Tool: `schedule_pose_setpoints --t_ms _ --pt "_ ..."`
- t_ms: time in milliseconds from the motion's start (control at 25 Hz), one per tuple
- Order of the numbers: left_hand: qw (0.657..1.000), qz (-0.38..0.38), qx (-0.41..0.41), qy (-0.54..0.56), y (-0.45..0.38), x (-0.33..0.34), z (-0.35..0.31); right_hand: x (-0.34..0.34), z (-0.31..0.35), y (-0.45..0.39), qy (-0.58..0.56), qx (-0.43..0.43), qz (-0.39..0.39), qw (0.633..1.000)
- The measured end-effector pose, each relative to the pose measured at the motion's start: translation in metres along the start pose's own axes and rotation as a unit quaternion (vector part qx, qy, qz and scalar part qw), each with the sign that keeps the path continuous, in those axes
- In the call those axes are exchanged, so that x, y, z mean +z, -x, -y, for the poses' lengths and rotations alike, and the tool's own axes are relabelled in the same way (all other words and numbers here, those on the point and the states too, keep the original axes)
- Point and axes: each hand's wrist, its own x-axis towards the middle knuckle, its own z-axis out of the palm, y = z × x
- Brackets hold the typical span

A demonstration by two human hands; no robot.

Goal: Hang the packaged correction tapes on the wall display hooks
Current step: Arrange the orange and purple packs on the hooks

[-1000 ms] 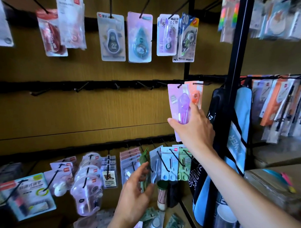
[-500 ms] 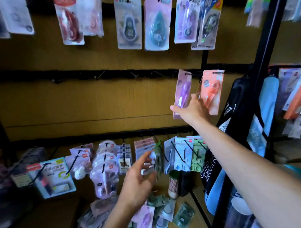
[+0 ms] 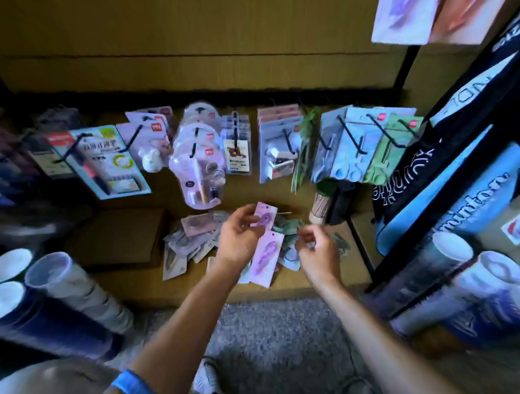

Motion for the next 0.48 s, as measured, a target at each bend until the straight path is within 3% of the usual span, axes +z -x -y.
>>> schedule_pose_setpoints --t_ms 80,200,320,480 --pt "0.998 -0.011 -0.042 -0.036 -0.011 -0.009 0.034 0.024 -0.044 -0.006 0.012 0.144 0.102 0.984" --pt "0.992 -0.013 -0.075 -0.097 -0.03 -0.016 0.077 0.057 -0.091 -0.019 0.045 0.243 0.212 0.946" --pt "0.989 -0.025 -0.121 -0.085 -0.044 -0.014 0.115 0.091 -0.118 -0.036 0.031 0.318 0.238 0.917" --pt "0.986 -0.025 -0.15 -0.065 -0.058 -0.004 0.155 0.133 -0.152 -0.053 0.066 0.328 0.248 0.909"
